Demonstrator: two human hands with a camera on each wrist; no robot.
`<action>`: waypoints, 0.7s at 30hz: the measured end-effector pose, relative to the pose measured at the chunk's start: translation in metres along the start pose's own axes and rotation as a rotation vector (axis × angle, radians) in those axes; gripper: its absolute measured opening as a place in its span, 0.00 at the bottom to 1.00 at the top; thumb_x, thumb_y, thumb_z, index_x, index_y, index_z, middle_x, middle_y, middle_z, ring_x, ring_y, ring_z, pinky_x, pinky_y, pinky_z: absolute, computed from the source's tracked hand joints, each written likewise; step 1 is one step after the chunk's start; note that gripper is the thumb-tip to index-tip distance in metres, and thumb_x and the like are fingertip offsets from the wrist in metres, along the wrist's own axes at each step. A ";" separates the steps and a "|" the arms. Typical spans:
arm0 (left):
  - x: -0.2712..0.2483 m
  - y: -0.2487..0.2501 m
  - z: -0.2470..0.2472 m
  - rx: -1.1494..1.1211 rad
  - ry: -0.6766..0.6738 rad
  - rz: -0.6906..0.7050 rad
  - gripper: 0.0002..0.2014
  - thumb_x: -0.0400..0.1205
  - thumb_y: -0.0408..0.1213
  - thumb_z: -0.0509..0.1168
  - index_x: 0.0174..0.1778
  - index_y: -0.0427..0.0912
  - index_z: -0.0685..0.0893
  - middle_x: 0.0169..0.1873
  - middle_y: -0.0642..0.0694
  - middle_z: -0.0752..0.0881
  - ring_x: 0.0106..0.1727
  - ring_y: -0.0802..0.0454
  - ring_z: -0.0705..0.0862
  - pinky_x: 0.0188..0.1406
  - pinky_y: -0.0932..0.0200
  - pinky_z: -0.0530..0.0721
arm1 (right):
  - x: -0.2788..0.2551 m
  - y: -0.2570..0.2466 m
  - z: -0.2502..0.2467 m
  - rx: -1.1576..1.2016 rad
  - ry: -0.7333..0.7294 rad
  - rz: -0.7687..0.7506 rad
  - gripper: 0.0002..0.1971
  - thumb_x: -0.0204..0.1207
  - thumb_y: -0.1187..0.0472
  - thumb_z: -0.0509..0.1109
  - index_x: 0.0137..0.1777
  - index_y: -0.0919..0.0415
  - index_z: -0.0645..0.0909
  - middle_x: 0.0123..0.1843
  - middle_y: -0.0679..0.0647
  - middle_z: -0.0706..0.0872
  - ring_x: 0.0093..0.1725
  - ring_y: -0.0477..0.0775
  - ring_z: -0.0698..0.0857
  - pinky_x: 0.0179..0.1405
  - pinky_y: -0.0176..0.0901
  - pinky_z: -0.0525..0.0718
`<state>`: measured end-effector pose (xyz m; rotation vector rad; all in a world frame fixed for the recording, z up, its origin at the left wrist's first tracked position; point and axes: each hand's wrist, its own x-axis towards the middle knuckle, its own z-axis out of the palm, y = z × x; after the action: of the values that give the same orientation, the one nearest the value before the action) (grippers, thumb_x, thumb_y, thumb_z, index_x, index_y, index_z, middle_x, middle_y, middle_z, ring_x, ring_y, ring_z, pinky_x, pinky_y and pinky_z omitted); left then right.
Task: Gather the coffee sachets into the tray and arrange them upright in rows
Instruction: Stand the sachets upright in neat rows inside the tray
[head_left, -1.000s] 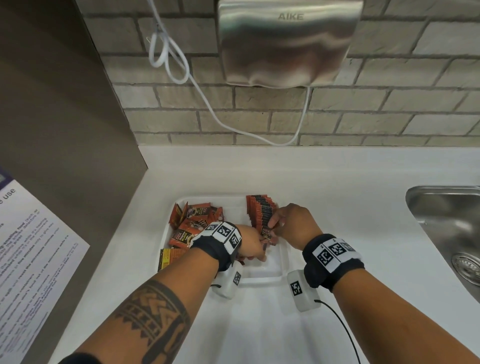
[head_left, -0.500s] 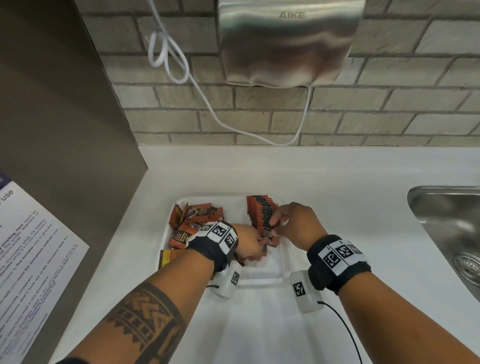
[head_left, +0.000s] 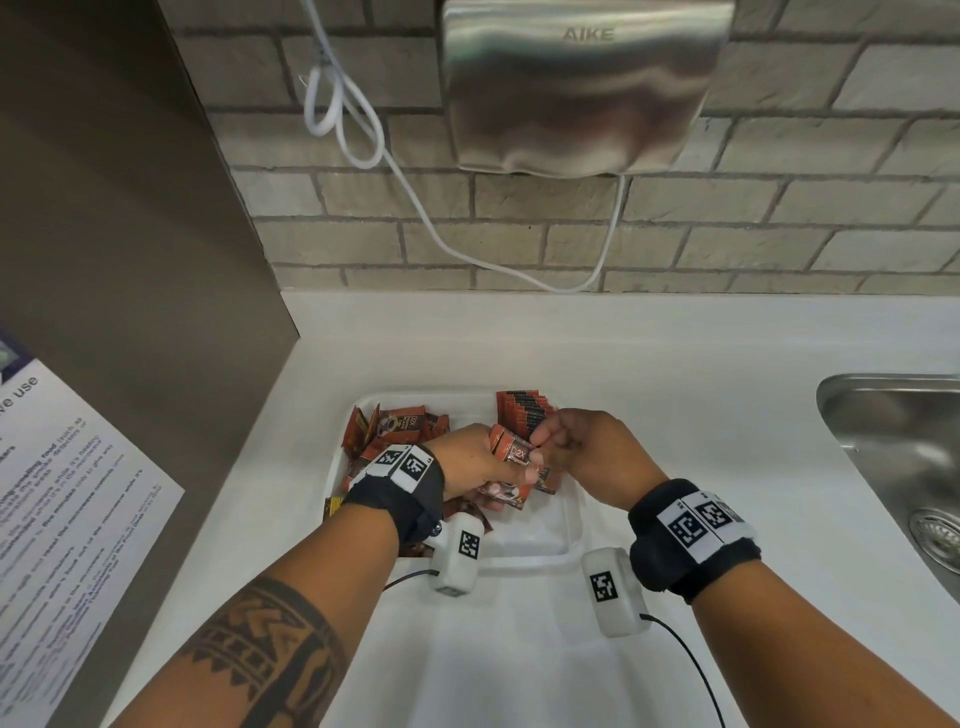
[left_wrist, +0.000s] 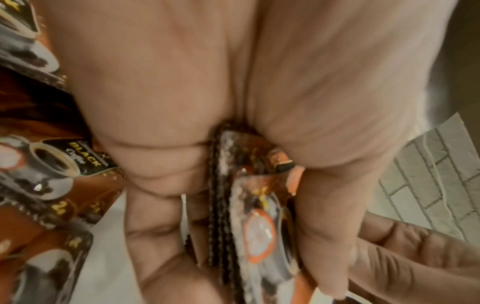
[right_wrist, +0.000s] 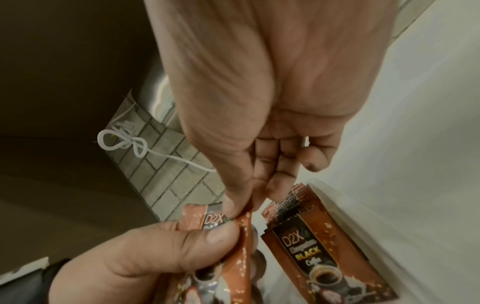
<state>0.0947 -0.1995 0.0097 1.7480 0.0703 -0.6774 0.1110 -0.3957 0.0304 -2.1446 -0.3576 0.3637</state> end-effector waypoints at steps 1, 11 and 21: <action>-0.002 0.000 0.001 -0.020 -0.011 0.005 0.14 0.78 0.36 0.79 0.58 0.38 0.89 0.40 0.45 0.90 0.42 0.51 0.88 0.45 0.52 0.90 | 0.001 0.000 0.000 0.022 -0.005 0.006 0.07 0.75 0.66 0.77 0.45 0.51 0.87 0.37 0.46 0.89 0.37 0.47 0.87 0.45 0.44 0.87; -0.001 -0.001 -0.020 0.690 0.073 -0.095 0.06 0.79 0.39 0.73 0.38 0.43 0.87 0.35 0.44 0.88 0.35 0.48 0.85 0.39 0.57 0.84 | -0.002 -0.004 -0.016 -0.226 0.089 -0.014 0.08 0.77 0.58 0.77 0.38 0.45 0.86 0.42 0.46 0.90 0.43 0.44 0.85 0.36 0.22 0.74; 0.002 0.008 0.011 0.925 -0.113 -0.183 0.15 0.80 0.45 0.71 0.60 0.44 0.89 0.48 0.44 0.91 0.46 0.47 0.87 0.51 0.55 0.84 | -0.002 -0.004 -0.004 -0.373 0.090 -0.016 0.04 0.75 0.62 0.75 0.41 0.53 0.90 0.41 0.43 0.81 0.40 0.43 0.80 0.37 0.29 0.75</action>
<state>0.0952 -0.2130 0.0145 2.5979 -0.1959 -1.0394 0.1105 -0.3969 0.0357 -2.5103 -0.4167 0.2011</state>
